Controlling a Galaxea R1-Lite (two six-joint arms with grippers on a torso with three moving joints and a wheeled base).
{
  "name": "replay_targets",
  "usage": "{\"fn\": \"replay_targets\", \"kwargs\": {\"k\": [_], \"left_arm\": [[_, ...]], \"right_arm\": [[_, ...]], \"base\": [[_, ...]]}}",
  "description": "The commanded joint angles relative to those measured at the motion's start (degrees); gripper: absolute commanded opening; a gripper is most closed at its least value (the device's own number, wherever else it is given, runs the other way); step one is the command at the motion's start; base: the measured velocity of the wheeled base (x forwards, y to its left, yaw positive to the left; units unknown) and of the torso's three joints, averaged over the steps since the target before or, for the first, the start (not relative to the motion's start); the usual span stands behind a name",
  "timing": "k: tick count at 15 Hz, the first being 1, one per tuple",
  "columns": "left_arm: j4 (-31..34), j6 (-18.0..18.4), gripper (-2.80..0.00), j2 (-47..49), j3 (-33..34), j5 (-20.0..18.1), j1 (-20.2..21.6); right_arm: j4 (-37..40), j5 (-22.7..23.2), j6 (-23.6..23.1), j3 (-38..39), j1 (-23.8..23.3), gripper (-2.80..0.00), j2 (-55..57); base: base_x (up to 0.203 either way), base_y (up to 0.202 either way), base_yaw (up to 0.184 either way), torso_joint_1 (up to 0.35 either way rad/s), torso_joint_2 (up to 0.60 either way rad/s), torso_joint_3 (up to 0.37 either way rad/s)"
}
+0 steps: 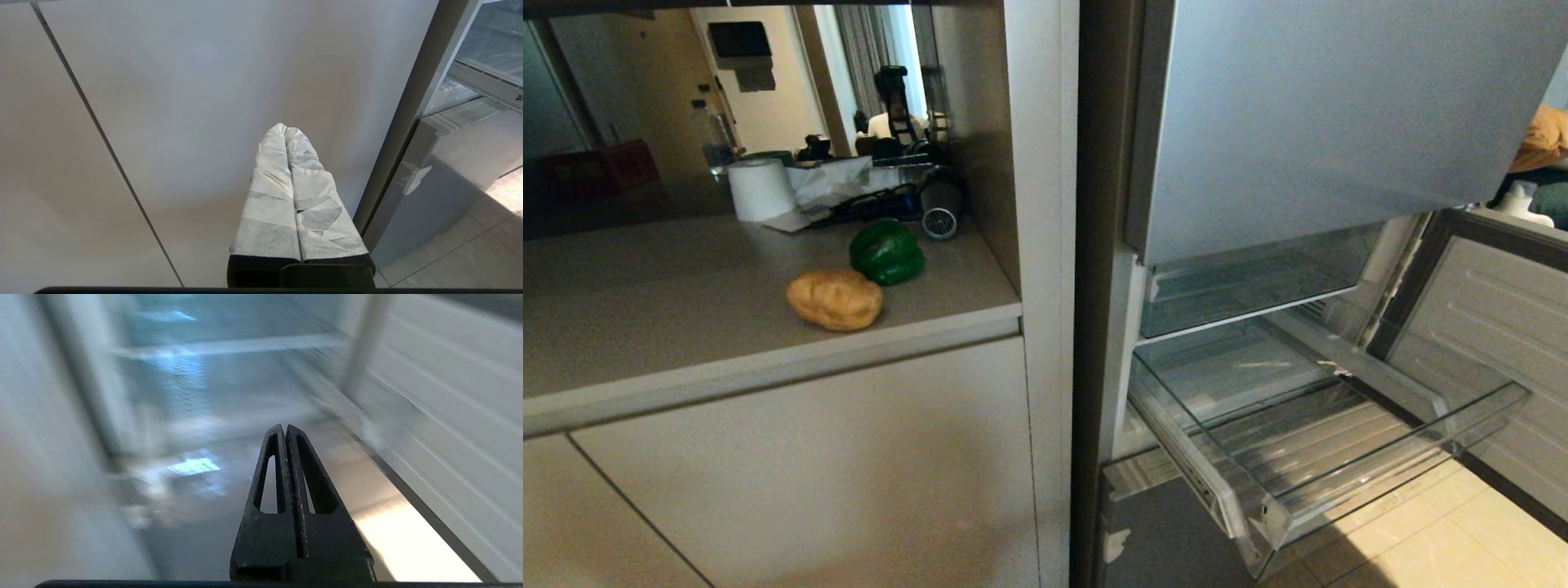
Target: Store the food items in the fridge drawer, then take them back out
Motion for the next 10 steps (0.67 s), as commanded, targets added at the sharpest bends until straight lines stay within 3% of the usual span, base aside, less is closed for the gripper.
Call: {"fn": "replay_targets", "kwargs": {"k": [1, 4, 10], "left_arm": [[0.03, -0.01, -2.80, -0.01, 0.00, 0.01, 0.00], [-0.03, -0.01, -2.80, -0.01, 0.00, 0.01, 0.01], [0.06, -0.01, -2.80, -0.01, 0.00, 0.01, 0.00]], "right_arm": [[0.32, 1.16, -1.17, 6.77, -1.72, -2.80, -6.84], [2.32, 4.62, -2.60, 16.12, -0.80, -2.80, -12.37], [3.01, 4.00, -0.38, 17.16, -0.59, -2.80, -17.89]], "base": [[0.000, 0.000, 0.000, 0.000, 0.00, 0.000], [0.000, 0.000, 0.000, 0.000, 0.00, 0.000], [0.000, 0.000, 0.000, 0.000, 0.00, 0.000]]}}
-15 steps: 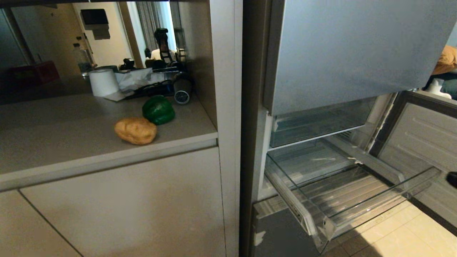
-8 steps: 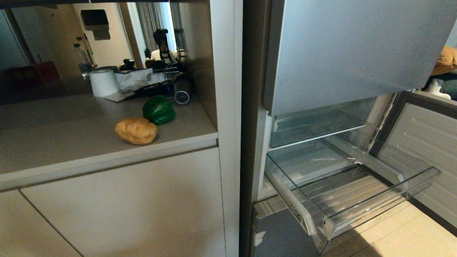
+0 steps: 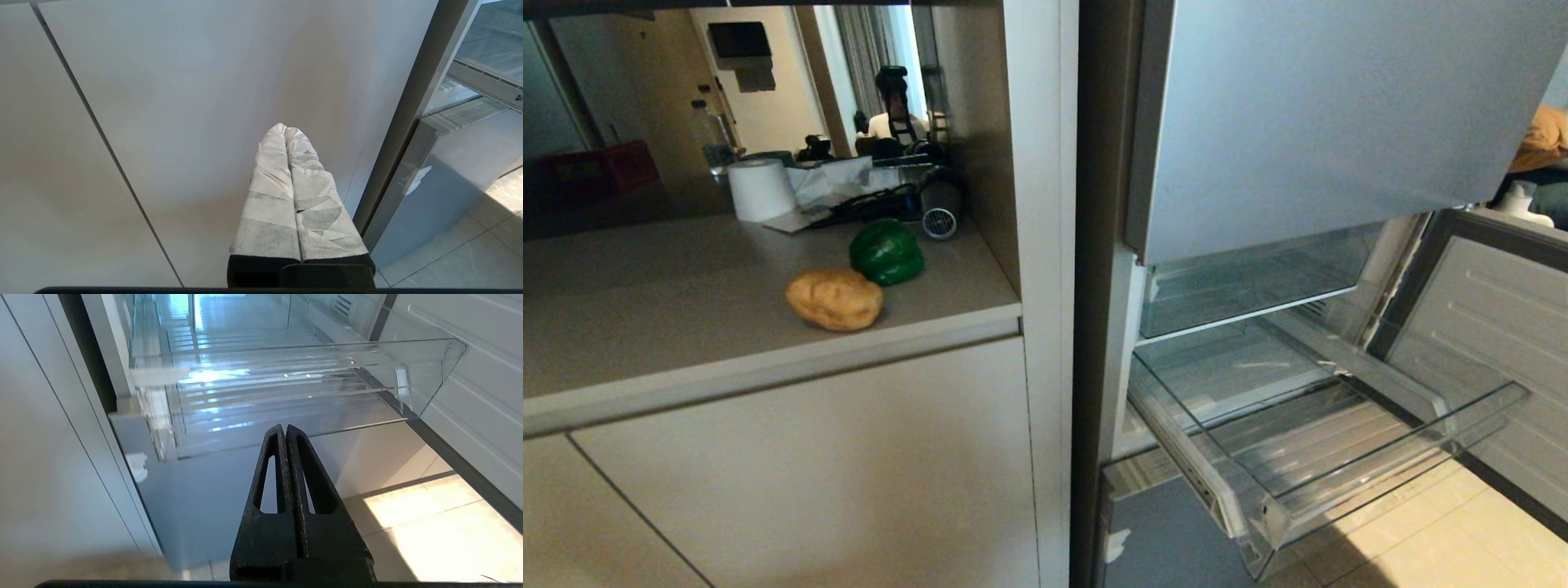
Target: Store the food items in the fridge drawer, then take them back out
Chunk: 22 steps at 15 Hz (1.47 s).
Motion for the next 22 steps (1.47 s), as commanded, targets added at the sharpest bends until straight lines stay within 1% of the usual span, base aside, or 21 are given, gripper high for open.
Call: {"fn": "replay_targets", "kwargs": {"k": [1, 8, 17, 22], "left_arm": [[-0.02, -0.01, -2.80, -0.01, 0.00, -0.01, 0.00], [0.06, -0.01, -2.80, -0.01, 0.00, -0.01, 0.00], [-0.02, -0.01, -2.80, -0.01, 0.00, -0.01, 0.00], [-0.02, -0.01, -2.80, -0.01, 0.00, -0.01, 0.00]], "right_arm": [[0.27, -0.07, 0.93, 0.09, 0.01, -2.80, -0.83], [-0.26, -0.24, 2.33, 0.27, 0.01, -2.80, -0.83], [-0.26, -0.95, 2.94, 0.27, 0.01, -2.80, -0.83], [-0.26, -1.12, 3.56, 0.27, 0.01, -2.80, -0.83]], "base": [[0.000, 0.000, 0.000, 0.000, 0.00, 0.000], [0.000, 0.000, 0.000, 0.000, 0.00, 0.000], [0.000, 0.000, 0.000, 0.000, 0.00, 0.000], [0.002, -0.007, 0.152, 0.003, 0.00, 0.003]]}}
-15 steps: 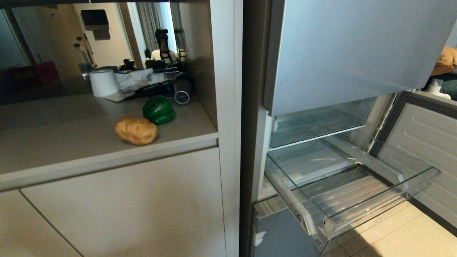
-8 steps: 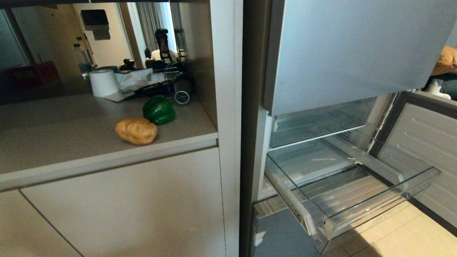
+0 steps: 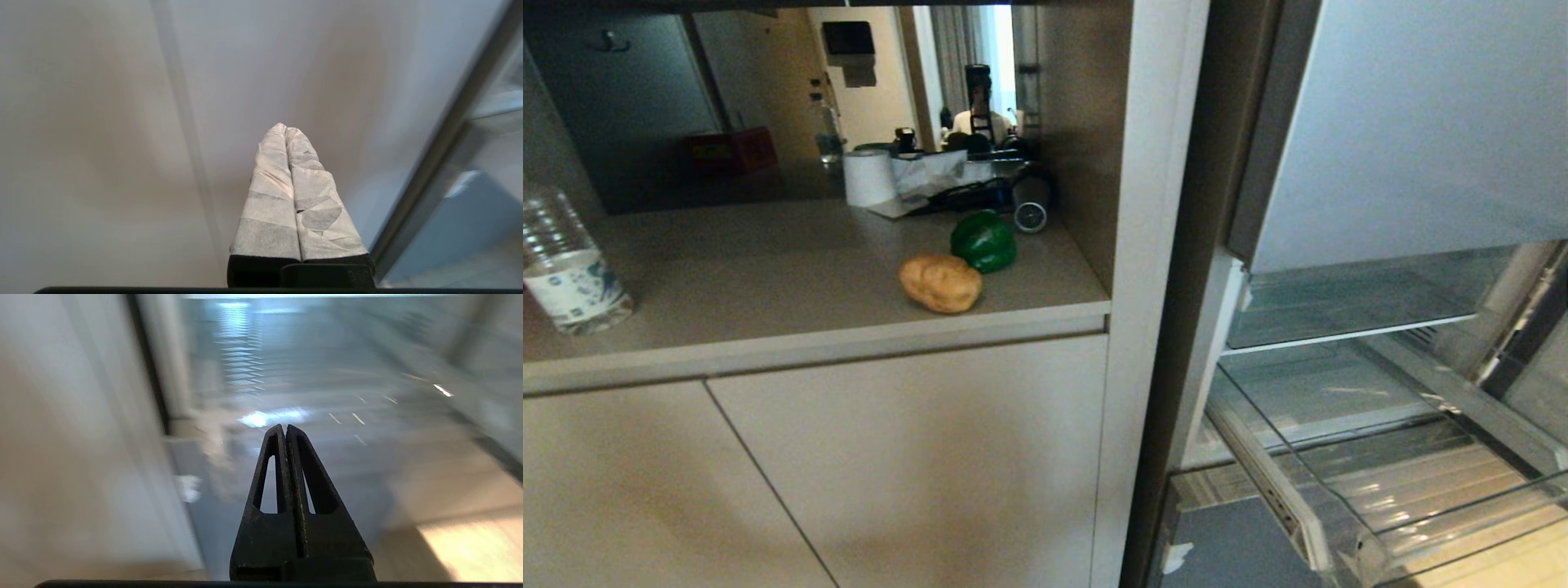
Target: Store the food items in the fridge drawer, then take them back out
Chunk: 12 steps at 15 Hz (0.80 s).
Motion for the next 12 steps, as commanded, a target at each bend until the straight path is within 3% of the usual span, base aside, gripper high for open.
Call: {"fn": "replay_targets", "kwargs": {"k": [1, 6, 9, 12], "left_arm": [[-0.01, -0.01, -2.80, -0.01, 0.00, 0.01, 0.00], [-0.01, -0.01, -2.80, -0.01, 0.00, 0.01, 0.00], [-0.01, -0.01, -2.80, -0.01, 0.00, 0.01, 0.00], [0.07, -0.01, -2.80, -0.01, 0.00, 0.01, 0.00]], "right_arm": [[0.00, 0.03, -0.05, 0.00, 0.01, -2.80, 0.02], [0.00, -0.32, 0.14, 0.00, 0.01, -2.80, 0.02], [-2.29, 0.20, -2.46, -1.15, 0.00, -2.80, 0.15], [-1.50, 5.68, -2.49, -10.41, 0.00, -2.80, 9.87]], "base": [[0.001, -0.010, 0.173, 0.007, 0.00, -0.002], [-0.001, -0.008, 0.159, 0.002, 0.00, 0.000], [0.000, -0.003, 0.019, 0.000, 0.00, 0.000], [0.000, 0.000, 0.000, 0.000, 0.00, 0.000]]}}
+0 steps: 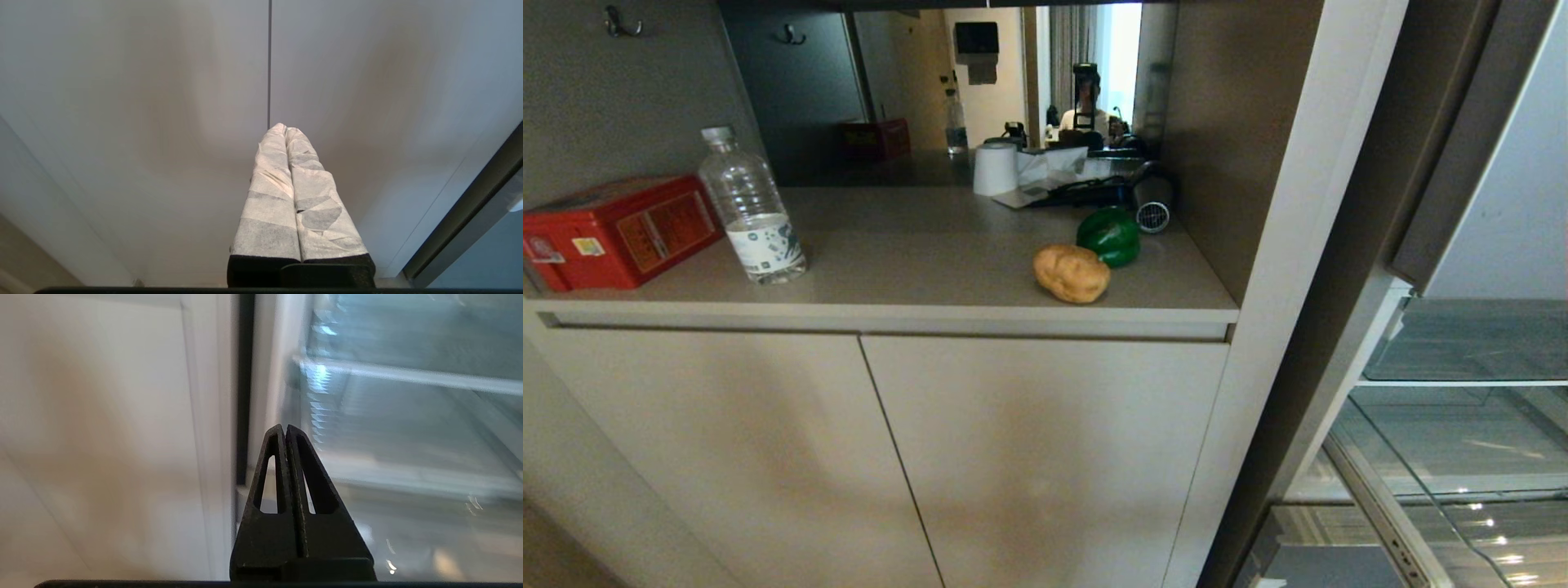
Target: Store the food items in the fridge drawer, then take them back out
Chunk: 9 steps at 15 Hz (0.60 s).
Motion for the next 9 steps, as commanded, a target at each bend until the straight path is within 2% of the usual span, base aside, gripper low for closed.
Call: {"fn": "replay_targets", "kwargs": {"k": [1, 5, 7, 9], "left_arm": [[-0.04, -0.01, -2.80, -0.01, 0.00, 0.01, 0.00], [-0.03, -0.01, -2.80, -0.01, 0.00, 0.01, 0.00], [0.05, -0.01, -2.80, -0.01, 0.00, 0.01, 0.00], [-0.04, -0.01, -2.80, -0.01, 0.00, 0.01, 0.00]], "right_arm": [[0.08, 3.93, 0.67, -6.73, 0.02, -2.80, 12.44], [0.56, 18.79, 2.51, -24.46, 1.15, -2.80, 43.71], [0.65, 23.05, 3.09, -32.86, 5.35, -2.80, 56.67], [0.13, 23.99, 3.67, -41.39, 12.88, -2.80, 68.27]], "base": [[0.000, 0.000, 0.000, 0.000, 0.00, 0.000], [0.000, 0.000, 0.000, 0.000, 0.00, 0.000], [0.000, 0.000, 0.000, 0.000, 0.00, 0.000], [0.000, 0.000, 0.000, 0.000, 0.00, 0.000]]}}
